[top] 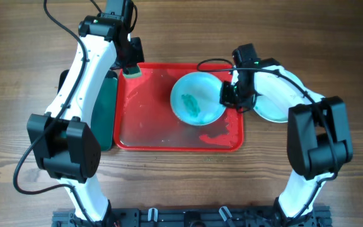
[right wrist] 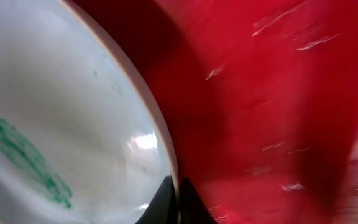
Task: Clean dirty plates on tray and stack at the side
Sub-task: 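Grasp the upper green-smeared plate's rim with the right gripper and drag it to tray center, then lower the sponge with the left gripper onto the green-smeared plate, then scrub the plate with the sponge while the right gripper holds its rim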
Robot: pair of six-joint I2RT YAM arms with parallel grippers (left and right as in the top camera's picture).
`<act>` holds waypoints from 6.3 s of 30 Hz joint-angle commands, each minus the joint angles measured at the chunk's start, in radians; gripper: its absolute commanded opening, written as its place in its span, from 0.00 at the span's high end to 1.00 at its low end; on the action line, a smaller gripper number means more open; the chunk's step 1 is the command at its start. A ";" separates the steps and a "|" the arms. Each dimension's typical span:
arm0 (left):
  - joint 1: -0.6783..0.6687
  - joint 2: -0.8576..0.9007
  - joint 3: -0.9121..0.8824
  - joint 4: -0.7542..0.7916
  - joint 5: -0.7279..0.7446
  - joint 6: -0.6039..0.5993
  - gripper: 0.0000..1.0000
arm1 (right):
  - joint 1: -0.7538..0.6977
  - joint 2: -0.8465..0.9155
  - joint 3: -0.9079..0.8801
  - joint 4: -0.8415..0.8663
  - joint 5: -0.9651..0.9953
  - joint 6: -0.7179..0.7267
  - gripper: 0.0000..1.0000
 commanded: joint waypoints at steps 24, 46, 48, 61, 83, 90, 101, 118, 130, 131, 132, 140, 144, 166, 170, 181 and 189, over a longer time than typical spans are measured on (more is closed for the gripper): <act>0.003 0.002 -0.005 0.016 0.016 -0.012 0.93 | 0.113 0.105 0.051 0.176 -0.193 -0.040 0.96; 0.000 0.110 -0.005 -0.073 0.125 -0.003 0.96 | 0.066 0.114 -0.110 0.504 -0.316 0.176 0.96; -0.002 0.149 -0.006 -0.076 0.129 0.000 0.96 | 0.066 0.114 -0.110 0.504 -0.319 0.167 0.96; -0.098 0.233 -0.008 -0.061 0.169 0.237 0.96 | 0.066 0.114 -0.110 0.501 -0.327 0.150 0.96; -0.136 0.250 -0.325 0.285 -0.159 -0.228 0.96 | 0.066 0.114 -0.110 0.503 -0.327 0.150 0.96; -0.136 0.250 -0.325 0.284 -0.345 -0.340 0.96 | 0.066 0.114 -0.110 0.494 -0.327 0.149 0.96; -0.163 0.250 -0.341 0.010 0.424 0.516 0.96 | 0.066 0.114 -0.110 0.495 -0.346 0.132 0.96; -0.159 0.250 -0.341 0.484 0.192 -0.075 0.96 | 0.066 0.114 -0.110 0.478 -0.361 0.130 0.96; -0.159 0.250 -0.341 0.309 0.197 0.031 0.96 | 0.066 0.114 -0.110 0.477 -0.361 0.125 0.96; -0.159 0.250 -0.341 0.272 0.378 0.136 0.96 | 0.066 0.114 -0.110 0.477 -0.361 0.124 0.96; -0.159 0.250 -0.341 0.240 0.500 0.218 0.96 | 0.066 0.114 -0.110 0.477 -0.362 0.125 0.96; -0.142 0.250 -0.341 0.264 0.696 0.294 0.96 | 0.066 0.114 -0.110 0.477 -0.362 0.125 0.96; -0.090 0.250 -0.341 0.407 0.276 -0.105 0.96 | 0.066 0.114 -0.110 0.477 -0.361 0.125 0.96; -0.070 0.250 -0.341 0.079 0.819 0.526 0.96 | 0.066 0.114 -0.110 0.478 -0.361 0.125 0.96; -0.067 0.250 -0.341 0.340 0.491 0.114 0.96 | 0.066 0.114 -0.110 0.477 -0.361 0.125 0.96; -0.082 0.250 -0.341 0.262 -0.375 -0.222 0.96 | 0.066 0.114 -0.110 0.477 -0.361 0.124 0.96; -0.114 0.250 -0.341 0.035 0.190 0.212 0.96 | 0.066 0.114 -0.110 0.478 -0.361 0.125 0.96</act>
